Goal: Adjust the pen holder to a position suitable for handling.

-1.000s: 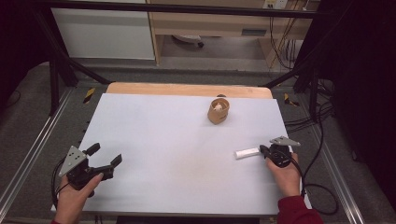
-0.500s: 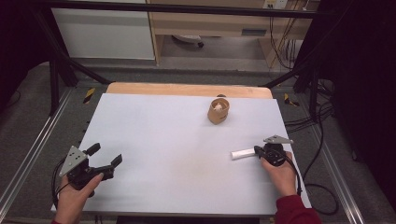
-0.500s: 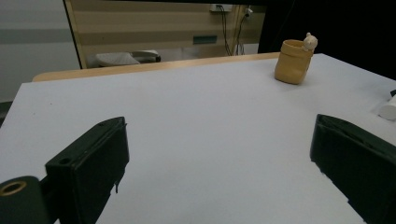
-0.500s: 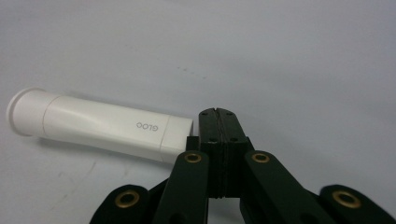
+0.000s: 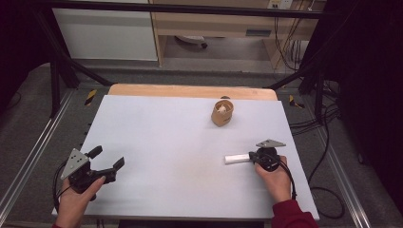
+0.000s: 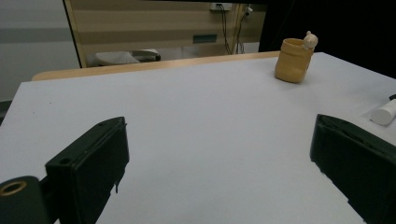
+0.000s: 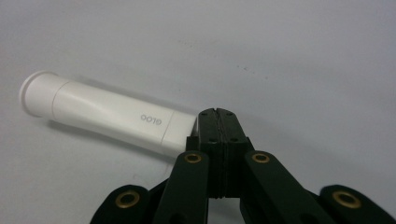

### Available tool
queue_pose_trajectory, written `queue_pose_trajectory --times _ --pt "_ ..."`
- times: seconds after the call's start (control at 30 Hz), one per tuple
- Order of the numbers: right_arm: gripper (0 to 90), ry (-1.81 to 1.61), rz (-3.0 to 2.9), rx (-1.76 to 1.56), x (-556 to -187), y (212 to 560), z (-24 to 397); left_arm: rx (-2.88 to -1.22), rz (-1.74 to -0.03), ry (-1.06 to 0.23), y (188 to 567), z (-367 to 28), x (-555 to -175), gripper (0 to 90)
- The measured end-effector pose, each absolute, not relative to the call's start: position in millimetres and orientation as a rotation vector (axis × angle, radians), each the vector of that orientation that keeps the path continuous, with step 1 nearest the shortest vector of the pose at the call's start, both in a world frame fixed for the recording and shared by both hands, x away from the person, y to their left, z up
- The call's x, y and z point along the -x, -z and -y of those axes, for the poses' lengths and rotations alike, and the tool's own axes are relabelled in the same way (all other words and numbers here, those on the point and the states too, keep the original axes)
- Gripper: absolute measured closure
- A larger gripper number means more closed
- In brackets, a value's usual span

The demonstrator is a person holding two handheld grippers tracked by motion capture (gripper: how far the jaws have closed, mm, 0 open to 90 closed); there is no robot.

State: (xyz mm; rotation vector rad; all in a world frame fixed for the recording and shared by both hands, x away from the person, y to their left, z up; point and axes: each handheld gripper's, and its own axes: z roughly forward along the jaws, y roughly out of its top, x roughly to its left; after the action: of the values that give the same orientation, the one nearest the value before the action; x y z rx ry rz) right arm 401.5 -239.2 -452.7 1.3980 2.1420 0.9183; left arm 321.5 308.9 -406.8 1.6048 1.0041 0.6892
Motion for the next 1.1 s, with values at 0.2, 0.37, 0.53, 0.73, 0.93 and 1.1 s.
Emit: queue_pose_trajectory --times 0.2,0.37,0.53,0.73,0.93,1.1 --pt "90.0 -0.933 -2.126 -1.421 -397.6 451.3 237.6 -1.608 -1.008 -0.689 407.2 -308.8 -322.0 4.6" --pt "90.0 -0.958 -2.123 -1.397 -402.1 450.7 233.3 -1.609 -1.010 -0.691 407.4 -308.8 -322.0 4.6" --pt "90.0 -0.964 -2.146 -1.374 -405.7 451.8 225.9 -1.611 -1.012 -0.692 407.7 -309.0 -322.6 4.7" --pt "90.0 -0.969 -2.174 -1.344 -408.1 452.3 215.3 -1.611 -1.014 -0.690 408.2 -308.4 -323.0 4.7" --pt "90.0 -0.978 -2.204 -1.313 -407.9 451.8 203.1 -1.611 -1.015 -0.689 408.5 -308.2 -323.4 4.7" --pt "90.0 -0.991 -2.229 -1.288 -406.4 451.3 192.6 -1.613 -1.017 -0.688 408.6 -308.0 -323.3 4.7"
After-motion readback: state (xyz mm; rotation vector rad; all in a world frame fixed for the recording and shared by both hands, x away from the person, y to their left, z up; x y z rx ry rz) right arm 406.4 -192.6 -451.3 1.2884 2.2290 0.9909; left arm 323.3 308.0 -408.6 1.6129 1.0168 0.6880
